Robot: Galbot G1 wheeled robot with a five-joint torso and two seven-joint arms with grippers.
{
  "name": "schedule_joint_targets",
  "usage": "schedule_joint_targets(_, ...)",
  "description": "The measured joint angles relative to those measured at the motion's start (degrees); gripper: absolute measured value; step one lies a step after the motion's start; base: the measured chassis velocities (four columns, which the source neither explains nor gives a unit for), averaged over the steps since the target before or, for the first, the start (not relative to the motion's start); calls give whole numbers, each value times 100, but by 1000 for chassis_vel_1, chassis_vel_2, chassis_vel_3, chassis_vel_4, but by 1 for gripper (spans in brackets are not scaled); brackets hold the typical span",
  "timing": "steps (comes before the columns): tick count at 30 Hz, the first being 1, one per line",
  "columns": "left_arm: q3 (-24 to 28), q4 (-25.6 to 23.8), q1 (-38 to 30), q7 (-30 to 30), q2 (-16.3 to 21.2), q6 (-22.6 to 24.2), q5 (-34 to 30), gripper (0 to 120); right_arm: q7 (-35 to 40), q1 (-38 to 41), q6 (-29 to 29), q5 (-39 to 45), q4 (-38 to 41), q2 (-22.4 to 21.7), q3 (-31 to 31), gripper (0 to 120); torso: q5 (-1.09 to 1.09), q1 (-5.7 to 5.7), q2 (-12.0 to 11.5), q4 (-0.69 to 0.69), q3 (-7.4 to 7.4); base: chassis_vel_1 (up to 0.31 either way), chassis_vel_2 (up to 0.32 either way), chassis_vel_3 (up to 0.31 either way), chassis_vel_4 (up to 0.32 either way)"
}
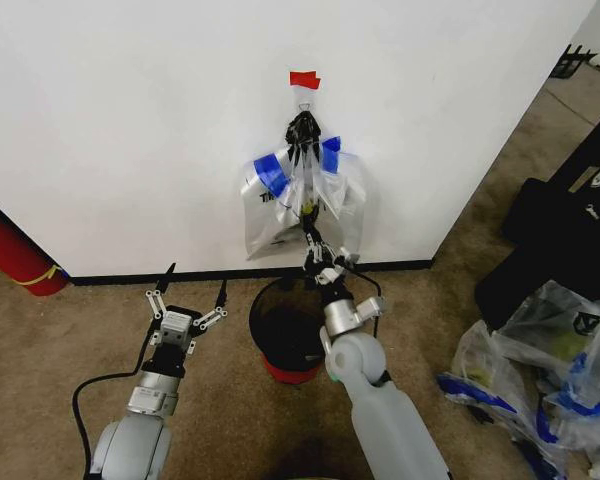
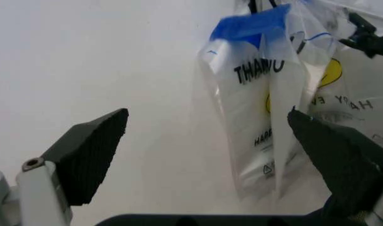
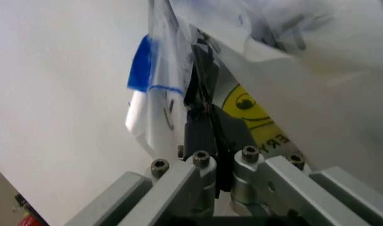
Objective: Pick up the garbage bag from the wall and place it over the trash bin.
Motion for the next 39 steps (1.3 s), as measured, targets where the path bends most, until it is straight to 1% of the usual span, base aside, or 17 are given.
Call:
schedule_joint_targets(10, 3, -134, 116, -5, -55, -38, 18, 100, -231, -598, 204, -218, 185, -172, 190, 0, 0, 0, 0, 0, 0, 0, 0, 0, 0)
schedule_joint_targets(13, -12, -142, 127, -10, -56, -50, 18, 100, -353, -762, 351, -366, 137, -233, 268, 0, 0, 0, 0, 0, 1, 0, 0, 0, 0)
schedule_joint_targets(24, -57, -134, 98, -36, -10, -66, -60, 100, -631, -1241, 680, -468, -18, -357, 442, 0, -1, 0, 0, 0, 1, 0, 0, 0, 0)
schedule_joint_targets(29, -84, -110, 80, -43, 24, -67, -115, 100, -809, -1607, 1010, -528, -2, -462, 445, 0, 0, 0, 0, 0, 1, 0, 0, 0, 0)
schedule_joint_targets(39, -76, -84, 73, -46, 39, -84, -127, 100, -1045, -2004, 1492, -637, -134, -538, 470, 0, 0, 0, -1, 0, 0, 0, 0, 0, 0)
